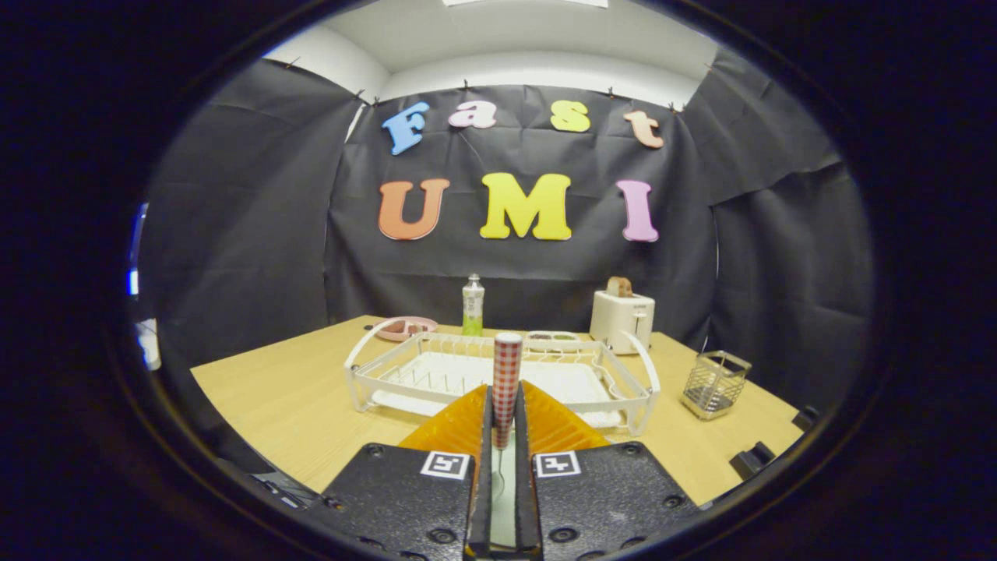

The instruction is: Take the plate from the dish rack, then take the spoon from the basket and place it into the plate.

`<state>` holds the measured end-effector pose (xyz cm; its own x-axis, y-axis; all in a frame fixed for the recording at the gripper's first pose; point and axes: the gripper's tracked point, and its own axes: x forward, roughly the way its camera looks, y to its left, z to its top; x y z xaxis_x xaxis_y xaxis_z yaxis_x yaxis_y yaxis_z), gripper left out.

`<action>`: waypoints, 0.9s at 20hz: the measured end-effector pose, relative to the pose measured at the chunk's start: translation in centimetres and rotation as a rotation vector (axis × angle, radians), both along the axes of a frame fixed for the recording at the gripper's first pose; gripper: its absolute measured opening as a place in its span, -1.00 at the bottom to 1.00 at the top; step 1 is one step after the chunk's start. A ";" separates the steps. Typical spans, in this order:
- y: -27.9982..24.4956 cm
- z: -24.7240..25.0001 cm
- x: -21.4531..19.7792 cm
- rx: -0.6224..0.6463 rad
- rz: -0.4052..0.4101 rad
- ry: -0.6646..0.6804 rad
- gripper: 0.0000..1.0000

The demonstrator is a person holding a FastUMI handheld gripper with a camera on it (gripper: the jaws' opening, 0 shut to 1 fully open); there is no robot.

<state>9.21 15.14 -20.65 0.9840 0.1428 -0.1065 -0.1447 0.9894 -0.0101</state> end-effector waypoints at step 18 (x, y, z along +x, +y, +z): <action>-12.7 2.1 -2.8 0.085 -0.116 0.103 0.80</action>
<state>6.44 2.41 -18.55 0.9790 0.0414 -0.1997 -0.0251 0.9962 0.0837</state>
